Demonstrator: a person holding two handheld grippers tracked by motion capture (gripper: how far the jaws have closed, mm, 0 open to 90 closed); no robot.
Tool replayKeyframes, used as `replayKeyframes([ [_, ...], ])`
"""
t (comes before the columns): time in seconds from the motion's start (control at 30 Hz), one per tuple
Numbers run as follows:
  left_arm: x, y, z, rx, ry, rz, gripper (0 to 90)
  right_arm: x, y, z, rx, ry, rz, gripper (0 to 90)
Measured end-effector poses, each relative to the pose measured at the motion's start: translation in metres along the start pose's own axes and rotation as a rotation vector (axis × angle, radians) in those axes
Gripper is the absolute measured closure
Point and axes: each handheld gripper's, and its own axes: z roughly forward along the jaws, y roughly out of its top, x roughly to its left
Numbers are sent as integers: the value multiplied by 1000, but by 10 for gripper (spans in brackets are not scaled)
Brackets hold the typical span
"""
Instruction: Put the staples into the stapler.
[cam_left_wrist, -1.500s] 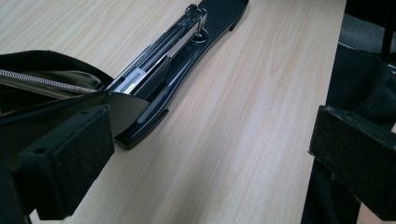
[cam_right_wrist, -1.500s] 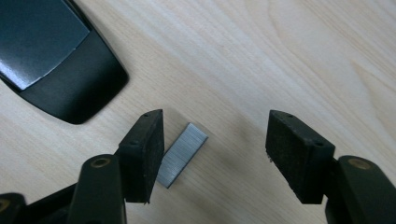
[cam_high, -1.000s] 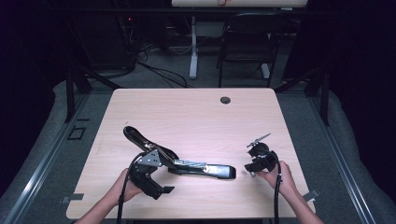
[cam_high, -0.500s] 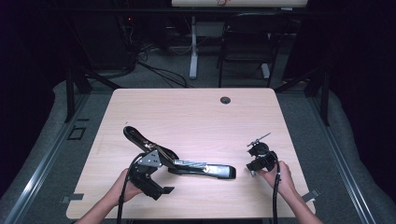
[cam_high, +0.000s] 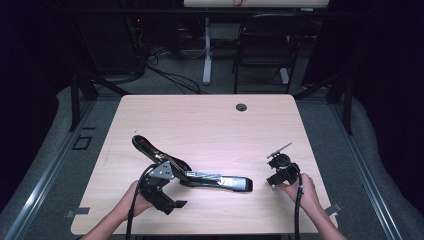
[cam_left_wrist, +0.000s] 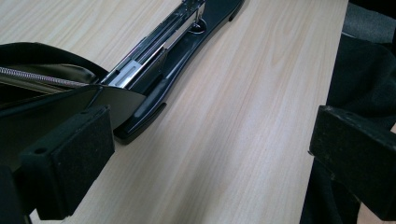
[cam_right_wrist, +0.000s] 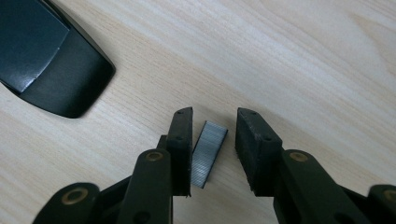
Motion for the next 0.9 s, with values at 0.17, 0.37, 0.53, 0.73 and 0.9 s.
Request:
replayKeyframes([
  [0.17,0,0,0,5,0,7,0,-1,-1,2,11,20,8,715],
  [0.37,0,0,1,7,2,4,0,1,1,1,16,29,-30,774],
  [0.53,0,0,1,7,-2,7,0,1,1,1,14,49,-44,774],
  [0.73,0,0,1,4,-7,7,0,3,2,3,-7,59,-33,753],
  [0.9,-1,1,1,14,10,10,0,4,4,4,2,47,-45,776],
])
